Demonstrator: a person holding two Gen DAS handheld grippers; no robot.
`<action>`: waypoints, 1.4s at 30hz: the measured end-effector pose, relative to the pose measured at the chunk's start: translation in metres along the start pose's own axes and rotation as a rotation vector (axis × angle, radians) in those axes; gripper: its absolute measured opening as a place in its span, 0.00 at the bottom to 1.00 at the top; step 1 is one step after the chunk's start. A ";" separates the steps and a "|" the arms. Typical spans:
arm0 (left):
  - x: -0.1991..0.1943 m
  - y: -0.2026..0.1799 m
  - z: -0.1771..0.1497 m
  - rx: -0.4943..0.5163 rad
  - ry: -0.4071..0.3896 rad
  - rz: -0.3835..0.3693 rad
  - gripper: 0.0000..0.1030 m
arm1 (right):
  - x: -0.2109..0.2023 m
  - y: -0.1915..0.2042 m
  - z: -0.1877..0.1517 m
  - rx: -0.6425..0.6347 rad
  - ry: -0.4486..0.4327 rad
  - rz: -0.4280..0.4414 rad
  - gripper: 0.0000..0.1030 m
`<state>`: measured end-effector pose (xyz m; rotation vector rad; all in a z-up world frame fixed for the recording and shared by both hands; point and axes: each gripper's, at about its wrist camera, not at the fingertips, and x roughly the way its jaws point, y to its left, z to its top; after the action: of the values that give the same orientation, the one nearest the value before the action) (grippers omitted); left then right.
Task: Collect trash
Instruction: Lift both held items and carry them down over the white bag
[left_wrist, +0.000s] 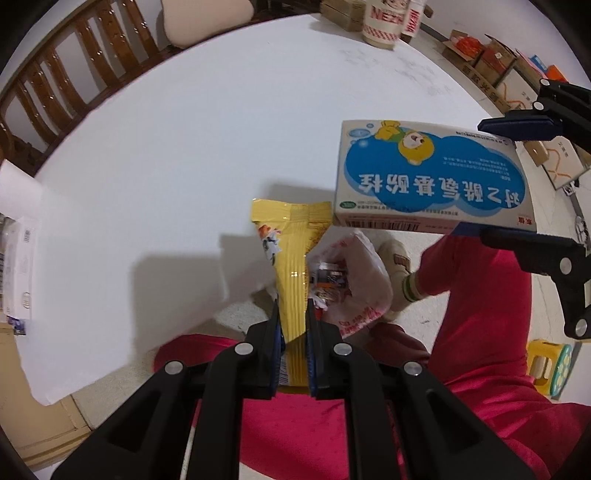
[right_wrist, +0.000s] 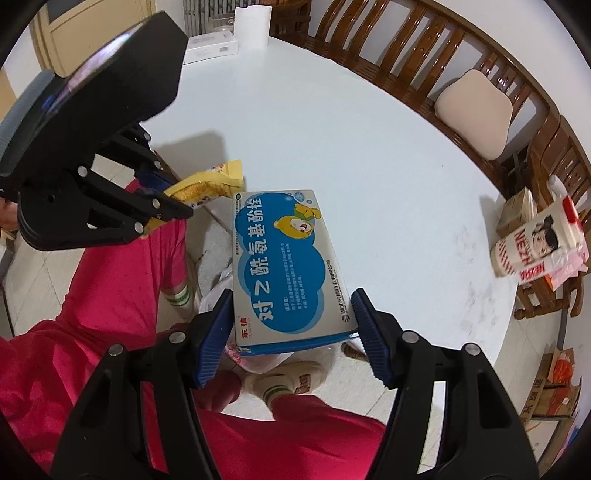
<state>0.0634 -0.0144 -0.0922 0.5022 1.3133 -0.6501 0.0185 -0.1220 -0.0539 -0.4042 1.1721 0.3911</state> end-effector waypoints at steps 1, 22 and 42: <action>0.003 -0.001 -0.002 -0.001 0.002 -0.009 0.11 | 0.002 0.001 -0.004 0.002 0.005 0.007 0.61; 0.071 -0.023 -0.041 0.002 0.085 -0.130 0.11 | 0.058 0.033 -0.054 0.024 0.090 0.055 0.61; 0.195 -0.027 -0.054 -0.079 0.201 -0.183 0.11 | 0.159 0.033 -0.080 0.095 0.177 0.107 0.61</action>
<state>0.0308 -0.0275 -0.2933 0.3927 1.5818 -0.7093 -0.0081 -0.1196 -0.2329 -0.2984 1.3836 0.3971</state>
